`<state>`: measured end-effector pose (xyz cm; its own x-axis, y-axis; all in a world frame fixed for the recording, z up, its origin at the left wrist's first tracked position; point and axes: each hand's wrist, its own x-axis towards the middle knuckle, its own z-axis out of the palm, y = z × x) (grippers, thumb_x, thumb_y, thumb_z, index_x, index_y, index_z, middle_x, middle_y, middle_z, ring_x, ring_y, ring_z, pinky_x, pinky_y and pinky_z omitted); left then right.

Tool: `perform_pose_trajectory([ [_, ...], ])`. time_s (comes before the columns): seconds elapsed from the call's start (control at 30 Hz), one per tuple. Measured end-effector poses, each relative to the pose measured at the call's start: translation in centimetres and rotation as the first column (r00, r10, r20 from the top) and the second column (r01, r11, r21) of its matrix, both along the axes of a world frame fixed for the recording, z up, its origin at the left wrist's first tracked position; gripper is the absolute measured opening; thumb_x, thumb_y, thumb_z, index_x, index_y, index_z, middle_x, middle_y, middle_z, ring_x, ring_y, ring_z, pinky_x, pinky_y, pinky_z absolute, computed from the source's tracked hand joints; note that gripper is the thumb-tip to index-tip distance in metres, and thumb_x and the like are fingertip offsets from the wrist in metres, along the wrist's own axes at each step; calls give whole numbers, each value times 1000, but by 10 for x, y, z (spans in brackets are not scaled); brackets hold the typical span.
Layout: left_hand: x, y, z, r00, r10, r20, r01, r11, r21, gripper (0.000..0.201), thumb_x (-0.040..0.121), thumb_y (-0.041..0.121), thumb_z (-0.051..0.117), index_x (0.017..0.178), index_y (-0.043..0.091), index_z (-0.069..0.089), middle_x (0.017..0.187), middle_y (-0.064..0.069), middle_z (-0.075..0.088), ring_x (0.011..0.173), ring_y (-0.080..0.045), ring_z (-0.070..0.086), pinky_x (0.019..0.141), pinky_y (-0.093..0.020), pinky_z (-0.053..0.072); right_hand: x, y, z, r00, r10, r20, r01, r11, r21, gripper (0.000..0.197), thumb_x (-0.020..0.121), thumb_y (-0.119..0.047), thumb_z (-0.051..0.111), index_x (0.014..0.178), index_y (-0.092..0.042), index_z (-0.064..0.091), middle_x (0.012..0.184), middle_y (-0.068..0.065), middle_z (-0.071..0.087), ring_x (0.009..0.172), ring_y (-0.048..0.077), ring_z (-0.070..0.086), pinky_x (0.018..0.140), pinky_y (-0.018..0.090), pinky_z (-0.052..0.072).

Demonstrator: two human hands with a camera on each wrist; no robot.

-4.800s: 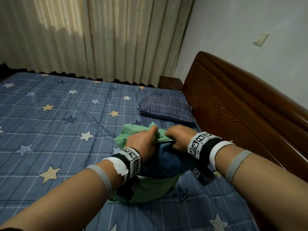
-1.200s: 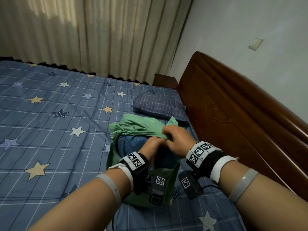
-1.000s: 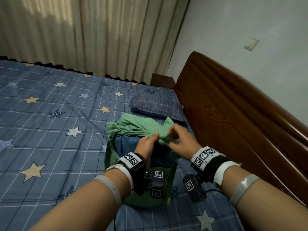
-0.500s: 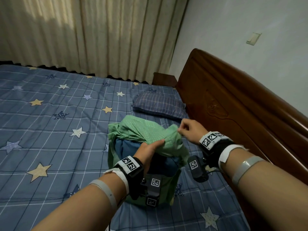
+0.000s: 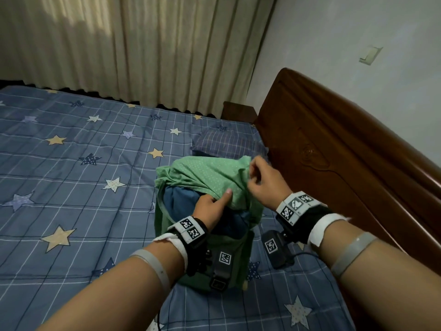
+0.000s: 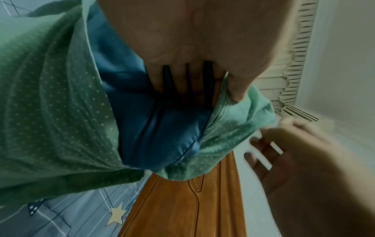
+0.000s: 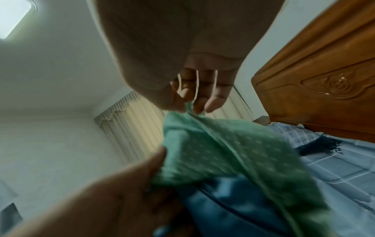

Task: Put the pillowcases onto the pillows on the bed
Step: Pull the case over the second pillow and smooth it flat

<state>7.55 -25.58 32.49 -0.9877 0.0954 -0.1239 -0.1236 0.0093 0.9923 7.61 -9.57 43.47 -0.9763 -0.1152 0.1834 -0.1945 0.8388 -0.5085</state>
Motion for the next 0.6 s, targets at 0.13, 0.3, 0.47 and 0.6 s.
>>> perform_pose_trajectory([
  [0.13, -14, -7, -5, 996, -48, 77, 39, 992, 120, 74, 76, 77, 61, 71, 3, 65, 67, -8, 64, 67, -24, 63, 75, -47, 55, 21, 2, -42, 964, 7, 265, -59, 980, 189, 24, 74, -22, 67, 94, -21, 52, 94, 1, 58, 80, 20, 58, 73, 41, 53],
  [0.3, 1, -1, 14, 972, -208, 109, 171, 944, 280, 53, 82, 54, 72, 105, 6, 74, 112, -16, 73, 108, -33, 68, 101, -49, 50, 20, -8, -60, 980, -194, 38, 182, 960, 212, 34, 75, -34, 70, 97, -14, 56, 101, 4, 55, 88, 25, 58, 72, 40, 52],
  [0.47, 5, -1, 9, 931, -327, -159, 324, 945, -47, 44, 70, 17, 67, 114, 12, 61, 110, -10, 67, 105, -19, 63, 92, -31, 52, 18, 0, -54, 997, -59, -43, 67, 976, 207, 17, 84, -33, 65, 80, -18, 59, 83, 2, 63, 77, 24, 60, 65, 36, 48],
  [0.6, 1, 4, -19, 914, -303, -269, 118, 835, -538, 70, 61, 37, 78, 119, 21, 43, 112, -5, 48, 110, -25, 50, 93, -43, 48, 15, 2, -43, 992, 10, -125, 18, 975, 219, 34, 91, -41, 58, 67, -19, 51, 66, -4, 53, 64, 21, 54, 58, 36, 43],
])
